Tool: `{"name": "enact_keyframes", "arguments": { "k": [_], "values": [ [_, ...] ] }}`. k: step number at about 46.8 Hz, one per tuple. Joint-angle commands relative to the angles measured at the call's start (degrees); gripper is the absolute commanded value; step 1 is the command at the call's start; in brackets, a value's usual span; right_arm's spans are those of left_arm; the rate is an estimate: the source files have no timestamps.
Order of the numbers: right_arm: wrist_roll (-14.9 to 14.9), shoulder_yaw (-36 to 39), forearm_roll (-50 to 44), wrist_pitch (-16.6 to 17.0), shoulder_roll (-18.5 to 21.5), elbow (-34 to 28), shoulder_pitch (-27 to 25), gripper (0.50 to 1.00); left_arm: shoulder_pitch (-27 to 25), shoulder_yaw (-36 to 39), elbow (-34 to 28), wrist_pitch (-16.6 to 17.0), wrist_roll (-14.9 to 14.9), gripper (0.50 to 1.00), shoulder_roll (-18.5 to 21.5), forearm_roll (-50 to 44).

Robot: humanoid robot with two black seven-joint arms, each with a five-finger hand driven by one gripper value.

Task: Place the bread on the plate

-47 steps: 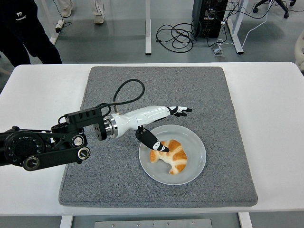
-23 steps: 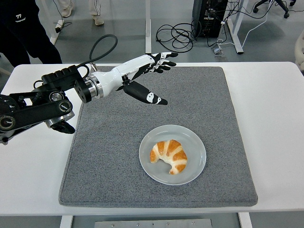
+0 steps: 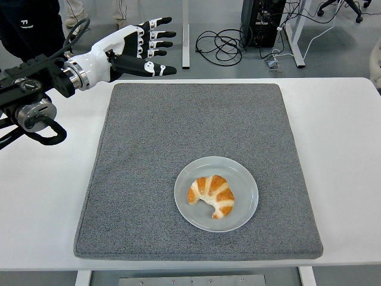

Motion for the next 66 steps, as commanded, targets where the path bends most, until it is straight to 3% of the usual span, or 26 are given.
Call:
{"name": "enact_keyframes", "arguments": {
  "k": [1,14,45,51,66],
  "values": [
    [0.0,0.0,0.0,0.0,0.0,0.0,0.0,1.0,0.1,-0.9,1.3,-1.5,0.0,0.934,1.1,-3.1],
    [0.0,0.1,0.0,0.0,0.0,0.1,0.0,1.0,1.2,-1.5,6.5,-5.9,0.0,0.936,2.7,-10.4],
    [0.0,0.0,0.0,0.0,0.0,0.0,-0.3,1.0,9.3,-7.5,10.4,-8.8,1.9,0.943,3.3,-21.2],
    [0.0,0.0,0.0,0.0,0.0,0.0,-0.3,1.0,10.7,-7.6,12.7,-9.3,1.8,0.951,2.3,-21.2],
    [0.0,0.0,0.0,0.0,0.0,0.0,-0.3,1.0,13.0,-10.1,18.5,-14.2,1.3,0.961,-4.7,-20.0]
  ]
}}
